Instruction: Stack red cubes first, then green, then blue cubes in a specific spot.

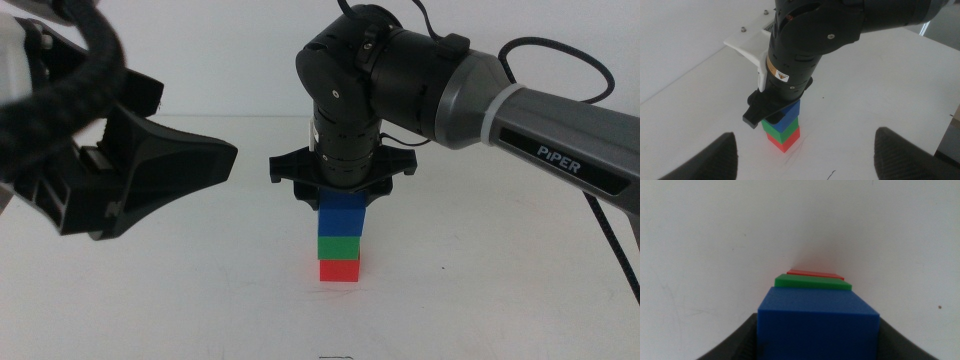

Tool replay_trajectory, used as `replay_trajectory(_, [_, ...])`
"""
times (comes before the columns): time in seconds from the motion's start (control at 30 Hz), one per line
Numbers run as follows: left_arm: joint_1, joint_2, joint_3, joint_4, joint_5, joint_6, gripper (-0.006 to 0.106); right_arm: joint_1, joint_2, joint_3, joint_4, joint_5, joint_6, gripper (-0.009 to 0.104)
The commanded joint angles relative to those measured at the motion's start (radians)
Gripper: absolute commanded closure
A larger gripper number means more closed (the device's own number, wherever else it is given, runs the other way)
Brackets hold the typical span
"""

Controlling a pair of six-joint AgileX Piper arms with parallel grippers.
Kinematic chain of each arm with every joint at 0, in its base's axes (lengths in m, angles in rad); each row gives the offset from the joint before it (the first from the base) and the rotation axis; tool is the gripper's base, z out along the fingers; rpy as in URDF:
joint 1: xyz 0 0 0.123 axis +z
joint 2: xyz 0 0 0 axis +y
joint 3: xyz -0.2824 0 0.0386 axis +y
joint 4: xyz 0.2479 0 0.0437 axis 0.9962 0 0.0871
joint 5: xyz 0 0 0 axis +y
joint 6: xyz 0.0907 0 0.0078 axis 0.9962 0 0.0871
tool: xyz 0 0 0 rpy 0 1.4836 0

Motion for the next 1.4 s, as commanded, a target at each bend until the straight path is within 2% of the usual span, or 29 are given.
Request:
replay_trajectory(0.0, [-0.002,-0.003,-0.024,-0.034,-0.062,-0.002,0.007,0.002,-0.056,-0.029,-0.045,0.001,-0.003,0.055])
replay_trajectory(0.07, [-0.002,-0.003,-0.024,-0.034,-0.062,-0.002,0.007,0.002,-0.056,-0.029,-0.045,-0.002,-0.003,0.051])
replay_trajectory(0.1, [-0.002,-0.003,-0.024,-0.034,-0.062,-0.002,0.007,0.002,-0.056,-0.029,-0.037,-0.028,-0.003,0.040])
replay_trajectory(0.17, [-0.002,-0.003,-0.024,-0.034,-0.062,-0.002,0.007,0.002,-0.056,-0.029,-0.037,-0.036,-0.003,0.038])
replay_trajectory(0.4, [-0.002,-0.003,-0.024,-0.034,-0.062,-0.002,0.007,0.002,-0.056,-0.029,-0.042,-0.051,-0.003,0.034])
replay_trajectory(0.7, [-0.002,-0.003,-0.024,-0.034,-0.062,-0.002,0.007,-0.015,-0.061,-0.242,-0.055,0.065,-0.098,0.033])
replay_trajectory(0.8, [-0.002,-0.003,-0.024,-0.034,-0.062,-0.002,0.007,-0.035,-0.101,-0.286,-0.034,0.064,-0.164,0.033])
replay_trajectory(0.87, [-0.002,-0.003,-0.024,-0.034,-0.062,-0.002,0.007,-0.057,-0.149,-0.281,-0.042,0.063,-0.182,0.033])
replay_trajectory(1.17, [-0.002,-0.003,-0.024,-0.034,-0.062,-0.002,0.007,-0.162,-0.483,-0.049,-0.107,0.033,-0.195,0.033])
replay_trajectory(1.37, [-0.002,-0.003,-0.024,-0.034,-0.062,-0.002,0.007,-0.227,-0.755,0.275,-0.116,-0.170,-0.195,0.033])
